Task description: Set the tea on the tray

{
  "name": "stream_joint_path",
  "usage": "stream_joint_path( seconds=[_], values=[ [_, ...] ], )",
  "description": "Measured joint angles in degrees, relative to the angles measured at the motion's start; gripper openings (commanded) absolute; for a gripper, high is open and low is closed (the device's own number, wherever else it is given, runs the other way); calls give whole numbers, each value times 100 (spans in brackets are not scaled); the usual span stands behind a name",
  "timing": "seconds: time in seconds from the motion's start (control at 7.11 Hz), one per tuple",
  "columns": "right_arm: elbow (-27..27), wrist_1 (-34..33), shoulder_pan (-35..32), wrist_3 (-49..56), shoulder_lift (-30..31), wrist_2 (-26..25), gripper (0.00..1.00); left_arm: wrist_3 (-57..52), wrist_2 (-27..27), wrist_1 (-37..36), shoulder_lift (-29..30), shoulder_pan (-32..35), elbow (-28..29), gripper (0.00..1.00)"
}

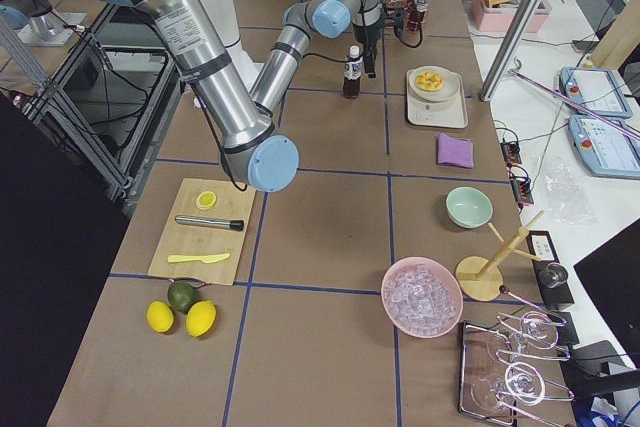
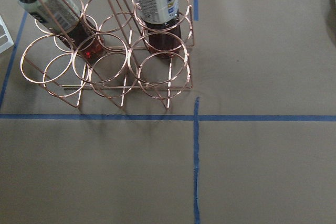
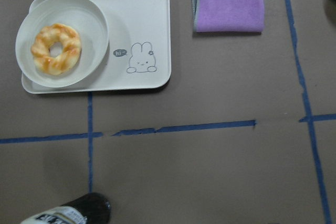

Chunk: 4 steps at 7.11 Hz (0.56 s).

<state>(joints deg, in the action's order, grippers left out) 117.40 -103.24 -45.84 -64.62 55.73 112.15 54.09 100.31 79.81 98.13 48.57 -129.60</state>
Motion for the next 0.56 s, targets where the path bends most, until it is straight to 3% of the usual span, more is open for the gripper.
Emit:
stream_joint_path(
  seconds=[0.28,0.56],
  values=[
    [-167,-52,741,-676,-486,-603,100,-1157,471,66,-426,733,247,100],
    [-542,-102,1147,-1000,-923,-798,100,-2397,1070,341,-736,1506,666,100]
  ],
)
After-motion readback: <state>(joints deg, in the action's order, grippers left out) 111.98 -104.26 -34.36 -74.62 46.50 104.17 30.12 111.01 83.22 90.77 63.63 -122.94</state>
